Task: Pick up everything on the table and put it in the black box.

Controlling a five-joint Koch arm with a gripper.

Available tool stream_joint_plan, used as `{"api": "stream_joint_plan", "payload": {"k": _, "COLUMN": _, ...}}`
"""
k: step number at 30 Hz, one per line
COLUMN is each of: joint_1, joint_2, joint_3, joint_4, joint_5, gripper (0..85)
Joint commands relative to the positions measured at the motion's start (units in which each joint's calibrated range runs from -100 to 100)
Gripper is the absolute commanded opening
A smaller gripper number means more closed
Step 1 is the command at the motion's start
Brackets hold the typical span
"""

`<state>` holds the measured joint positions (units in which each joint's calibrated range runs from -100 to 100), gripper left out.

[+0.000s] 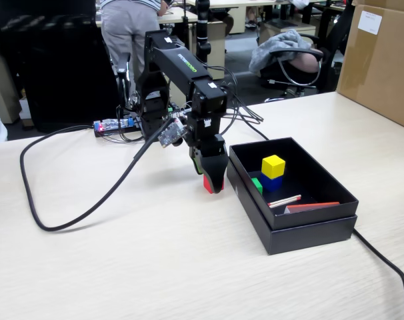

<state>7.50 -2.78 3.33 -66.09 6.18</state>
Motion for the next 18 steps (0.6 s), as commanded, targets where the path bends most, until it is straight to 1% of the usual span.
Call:
{"api": "stream_joint_plan", "payload": {"k": 1, "joint_1": 0.0, "joint_2": 0.78, "joint_3": 5.55, "joint_4": 0.21, "joint_5": -0.15, "gripper": 48.1}}
{"api": "stream_joint_plan", "payload": {"k": 4, "joint_1": 0.15, "joint_2": 2.15, "joint_3": 6.19, "joint_4": 0.21, "joint_5": -0.29, "gripper": 46.3}}
{"api": "stream_joint_plan", "payload": {"k": 6, "joint_1": 0.15, "joint_2": 2.5, "joint_3": 6.55, "joint_4": 0.12, "joint_5": -0.54, "gripper": 40.6}}
{"api": "stream_joint_plan", "payload": {"k": 10, "joint_1": 0.15, "joint_2": 2.61, "joint_3": 6.82, "joint_4": 0.82, "joint_5": -0.78, "gripper": 21.1}}
{"api": "stream_joint_plan", "payload": {"k": 11, "joint_1": 0.15, "joint_2": 2.84, "joint_3": 6.82, "joint_4": 1.68, "joint_5": -0.88, "gripper": 14.9}}
{"api": "stream_joint_plan", "payload": {"k": 12, "joint_1": 0.15, "joint_2": 3.07, "joint_3": 6.82, "joint_4": 2.11, "joint_5": -0.88, "gripper": 11.6}}
{"api": "stream_joint_plan", "payload": {"k": 14, "joint_1": 0.1, "joint_2": 3.18, "joint_3": 6.82, "joint_4": 2.63, "joint_5": -0.93, "gripper": 1.5}}
{"api": "stream_joint_plan", "payload": {"k": 18, "joint_1": -0.24, "joint_2": 0.66, "joint_3": 7.0, "joint_4": 2.63, "joint_5": -1.27, "gripper": 0.9}}
